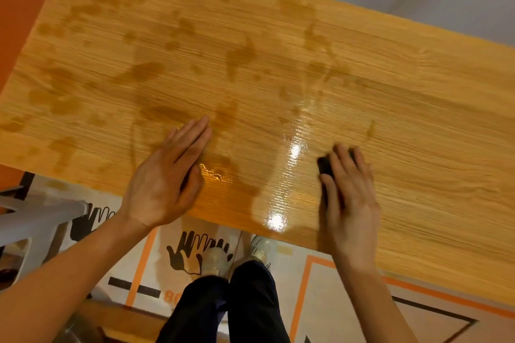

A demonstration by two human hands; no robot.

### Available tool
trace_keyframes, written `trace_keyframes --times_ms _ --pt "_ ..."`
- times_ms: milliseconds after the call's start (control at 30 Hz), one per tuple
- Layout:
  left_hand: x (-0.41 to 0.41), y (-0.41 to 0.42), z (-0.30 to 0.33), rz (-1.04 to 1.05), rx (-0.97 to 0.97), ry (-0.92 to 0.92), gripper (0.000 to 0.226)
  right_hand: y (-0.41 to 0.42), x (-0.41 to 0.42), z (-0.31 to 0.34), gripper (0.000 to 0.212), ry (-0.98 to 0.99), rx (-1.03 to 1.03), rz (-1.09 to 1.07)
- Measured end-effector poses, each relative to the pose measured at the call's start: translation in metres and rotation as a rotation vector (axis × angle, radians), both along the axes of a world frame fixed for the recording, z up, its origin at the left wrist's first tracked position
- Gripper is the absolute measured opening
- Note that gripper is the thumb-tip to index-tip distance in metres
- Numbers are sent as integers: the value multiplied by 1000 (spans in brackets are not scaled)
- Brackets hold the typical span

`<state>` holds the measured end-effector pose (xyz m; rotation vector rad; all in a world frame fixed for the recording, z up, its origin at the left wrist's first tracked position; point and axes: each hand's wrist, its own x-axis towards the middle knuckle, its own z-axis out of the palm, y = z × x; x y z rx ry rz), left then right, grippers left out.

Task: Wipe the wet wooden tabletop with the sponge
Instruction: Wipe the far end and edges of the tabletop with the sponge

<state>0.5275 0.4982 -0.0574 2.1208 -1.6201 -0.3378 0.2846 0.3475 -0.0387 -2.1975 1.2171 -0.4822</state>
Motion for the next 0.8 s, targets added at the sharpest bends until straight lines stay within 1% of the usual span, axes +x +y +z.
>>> trace_keyframes --times_ms 67,100,133,233,300,367,433,533,600,633,700,800 --pt "0 0 0 -2 3 1 54 -12 -11 4 34 -38 38 -181" --pt "0 1 0 -5 3 -4 54 -9 -3 6 33 -42 44 -213" --pt "1 2 -1 -10 6 -10 54 -4 12 8 32 -47 42 -197" --pt "3 2 -1 -29 28 -21 55 12 77 4 32 -88 67 -4" --pt "4 2 -1 -41 50 -24 56 17 113 1 34 -56 97 171" --pt "5 2 -2 -44 51 -32 56 10 113 0 37 -27 115 280" --pt "4 2 -2 -37 37 -23 55 -3 76 4 36 -37 119 227" --pt "2 3 -2 -12 40 -14 55 -25 6 10 36 -33 77 -74" --pt "2 2 0 -10 65 -29 55 -32 -8 11 34 -30 75 -247" --pt "2 1 0 -10 82 -32 56 -30 2 12 33 -17 75 -287" --pt "2 1 0 -4 119 -18 57 -19 39 12 33 2 52 -246" --pt "2 1 3 0 142 40 57 0 108 7 34 -25 66 -25"
